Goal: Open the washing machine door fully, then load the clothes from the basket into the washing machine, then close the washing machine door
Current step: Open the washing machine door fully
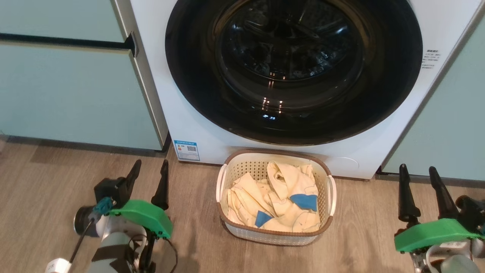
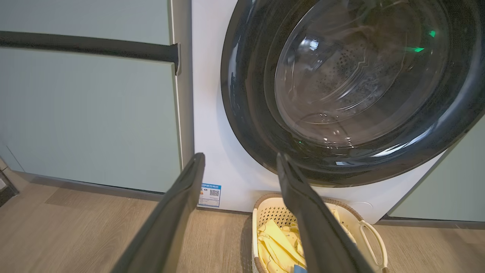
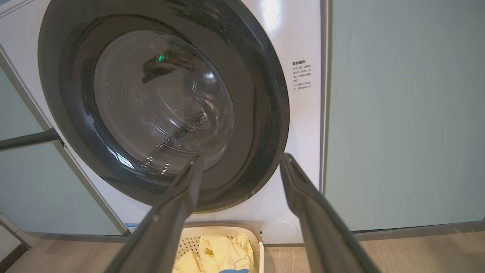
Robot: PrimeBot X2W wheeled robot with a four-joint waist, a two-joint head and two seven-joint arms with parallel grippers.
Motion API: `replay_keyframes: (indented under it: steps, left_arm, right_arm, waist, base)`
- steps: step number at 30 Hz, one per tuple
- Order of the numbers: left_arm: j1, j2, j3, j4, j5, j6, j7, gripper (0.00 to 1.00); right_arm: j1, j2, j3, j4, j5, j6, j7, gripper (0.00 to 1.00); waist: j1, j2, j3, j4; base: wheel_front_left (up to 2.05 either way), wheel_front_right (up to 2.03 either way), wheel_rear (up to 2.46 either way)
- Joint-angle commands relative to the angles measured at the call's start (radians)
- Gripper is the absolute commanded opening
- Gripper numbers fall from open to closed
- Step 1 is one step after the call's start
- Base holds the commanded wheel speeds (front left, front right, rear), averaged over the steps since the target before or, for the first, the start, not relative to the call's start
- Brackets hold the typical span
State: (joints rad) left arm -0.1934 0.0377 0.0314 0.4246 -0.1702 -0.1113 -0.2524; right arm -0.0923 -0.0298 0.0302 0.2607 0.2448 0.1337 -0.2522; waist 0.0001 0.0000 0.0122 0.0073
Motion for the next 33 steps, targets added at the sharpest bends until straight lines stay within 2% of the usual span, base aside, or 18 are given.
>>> replay_keyframes:
  steps: [1,25,33]
  left_arm:
    - [-0.051,0.013,0.029,-0.03,-0.007,0.004,-0.009,1.0]
    - [-0.056,0.013,0.013,-0.028,-0.012,-0.004,-0.009,1.0]
    - [-0.053,0.013,0.008,-0.031,-0.025,-0.01,-0.009,1.0]
  right_arm:
    - [-0.051,-0.02,0.019,-0.026,-0.004,-0.003,-0.01,1.0]
    - [-0.056,-0.02,0.015,-0.021,-0.002,-0.003,-0.01,1.0]
    - [-0.055,-0.02,0.011,-0.023,0.003,-0.003,-0.01,1.0]
  waist:
    - [-0.0001,0.0,0.0,0.001]
    - [-0.0001,0.0,0.005,-0.005]
    - [-0.0001,0.0,0.005,-0.006]
  base:
    - [0.26,1.46,-1.73]
    - [0.85,1.53,-2.38]
    - [0.8,0.85,-1.65]
